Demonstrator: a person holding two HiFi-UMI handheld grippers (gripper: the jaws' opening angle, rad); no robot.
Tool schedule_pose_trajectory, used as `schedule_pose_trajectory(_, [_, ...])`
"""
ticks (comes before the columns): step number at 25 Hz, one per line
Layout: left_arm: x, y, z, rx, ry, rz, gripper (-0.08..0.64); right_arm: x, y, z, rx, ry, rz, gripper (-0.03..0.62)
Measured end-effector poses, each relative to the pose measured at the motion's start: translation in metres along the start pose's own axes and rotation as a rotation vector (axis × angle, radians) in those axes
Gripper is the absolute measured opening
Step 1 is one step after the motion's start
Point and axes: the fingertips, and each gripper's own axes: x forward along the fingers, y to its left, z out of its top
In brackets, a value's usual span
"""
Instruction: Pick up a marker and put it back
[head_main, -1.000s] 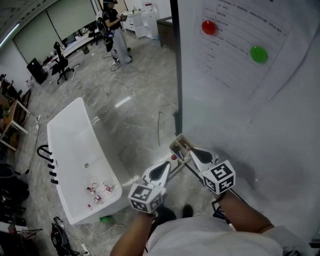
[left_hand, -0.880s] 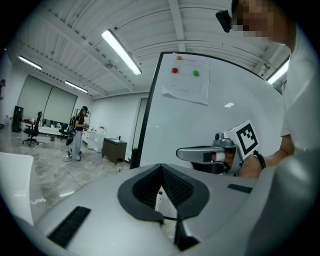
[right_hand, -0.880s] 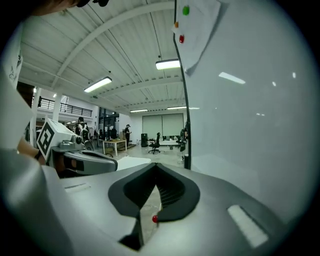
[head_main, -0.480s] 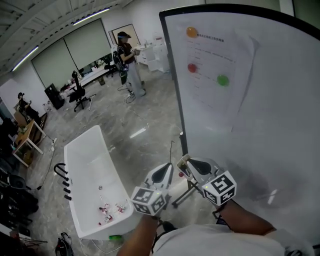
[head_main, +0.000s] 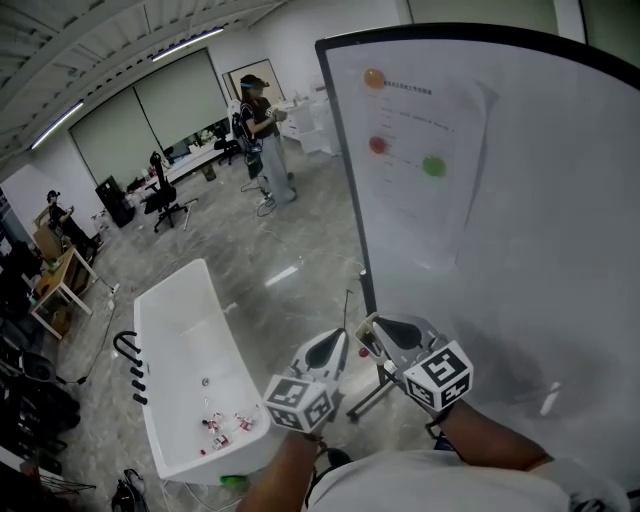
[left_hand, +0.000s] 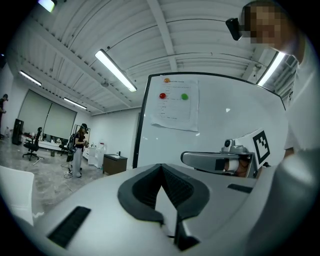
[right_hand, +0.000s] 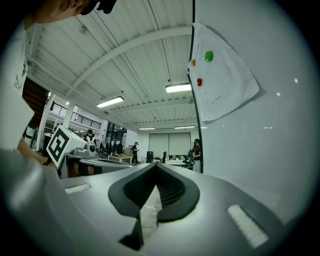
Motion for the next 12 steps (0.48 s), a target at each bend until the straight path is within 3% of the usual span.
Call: schedule_pose_trajectory(12, [-0.0018, -0.0029, 0.0047, -0.006, -0.009, -0.005, 0.005, 0.0017, 0.0077, 0.0073, 0.032, -0.005, 0.032, 0.002])
